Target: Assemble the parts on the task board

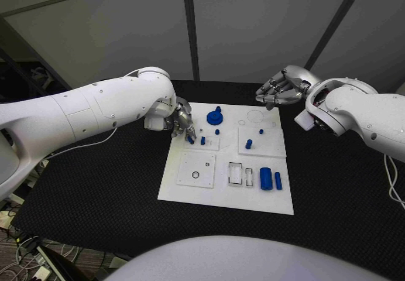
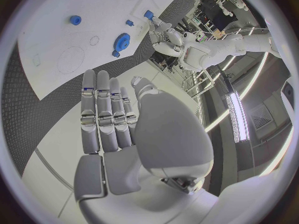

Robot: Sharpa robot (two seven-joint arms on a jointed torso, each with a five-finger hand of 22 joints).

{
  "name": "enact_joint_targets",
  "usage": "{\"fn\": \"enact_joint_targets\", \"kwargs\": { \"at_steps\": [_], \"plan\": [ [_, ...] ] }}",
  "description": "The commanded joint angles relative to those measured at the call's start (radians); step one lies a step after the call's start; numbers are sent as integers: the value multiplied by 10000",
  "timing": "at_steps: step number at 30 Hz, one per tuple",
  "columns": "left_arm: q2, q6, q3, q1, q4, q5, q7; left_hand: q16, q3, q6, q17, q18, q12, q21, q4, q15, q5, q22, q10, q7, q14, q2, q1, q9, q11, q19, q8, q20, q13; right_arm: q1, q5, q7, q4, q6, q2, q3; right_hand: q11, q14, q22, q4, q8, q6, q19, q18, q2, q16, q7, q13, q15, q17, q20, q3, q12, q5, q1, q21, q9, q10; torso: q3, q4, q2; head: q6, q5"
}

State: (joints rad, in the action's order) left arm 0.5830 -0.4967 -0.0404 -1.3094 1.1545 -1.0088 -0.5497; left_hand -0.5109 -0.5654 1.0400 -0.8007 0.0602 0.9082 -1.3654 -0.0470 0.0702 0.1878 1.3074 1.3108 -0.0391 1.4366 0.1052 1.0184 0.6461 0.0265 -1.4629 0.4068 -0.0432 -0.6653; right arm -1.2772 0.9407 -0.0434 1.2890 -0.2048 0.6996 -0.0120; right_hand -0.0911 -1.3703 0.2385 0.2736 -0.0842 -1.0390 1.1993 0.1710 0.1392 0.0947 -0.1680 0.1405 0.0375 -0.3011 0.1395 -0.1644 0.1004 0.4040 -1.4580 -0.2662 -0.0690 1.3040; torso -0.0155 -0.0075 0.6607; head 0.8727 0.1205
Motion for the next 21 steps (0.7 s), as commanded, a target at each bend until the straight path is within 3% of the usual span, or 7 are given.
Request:
{"fn": "enact_joint_targets", "kwargs": {
  "at_steps": [1,21],
  "plan": [
    [-18,51,-3,-10,-32,-111,-106,9,37,42,-9,-193,40,-31,-4,46,-48,2089,-50,3,25,-29,-93,-7,28,-306,26,51,-3,-19,-28,82,13,26,-3,-4,-6,78,-12,33,-37,68,18,106,-50,-44,-18,12,-5,-15,17,-34,24,47,55,62,-7,-50,3,1,-1,-1,1],
    [-5,-163,-50,-9,-26,-148,-116,5,69,56,-12,-196,57,-46,9,49,-76,2093,-47,18,25,-60,-83,-28,38,-313,22,53,-30,-19,-28,75,15,44,1,-4,-6,78,-12,33,-37,68,18,106,-50,-44,-18,12,-5,-15,17,-34,24,47,55,62,-7,-50,1,5,-3,-1,9]
  ]
}}
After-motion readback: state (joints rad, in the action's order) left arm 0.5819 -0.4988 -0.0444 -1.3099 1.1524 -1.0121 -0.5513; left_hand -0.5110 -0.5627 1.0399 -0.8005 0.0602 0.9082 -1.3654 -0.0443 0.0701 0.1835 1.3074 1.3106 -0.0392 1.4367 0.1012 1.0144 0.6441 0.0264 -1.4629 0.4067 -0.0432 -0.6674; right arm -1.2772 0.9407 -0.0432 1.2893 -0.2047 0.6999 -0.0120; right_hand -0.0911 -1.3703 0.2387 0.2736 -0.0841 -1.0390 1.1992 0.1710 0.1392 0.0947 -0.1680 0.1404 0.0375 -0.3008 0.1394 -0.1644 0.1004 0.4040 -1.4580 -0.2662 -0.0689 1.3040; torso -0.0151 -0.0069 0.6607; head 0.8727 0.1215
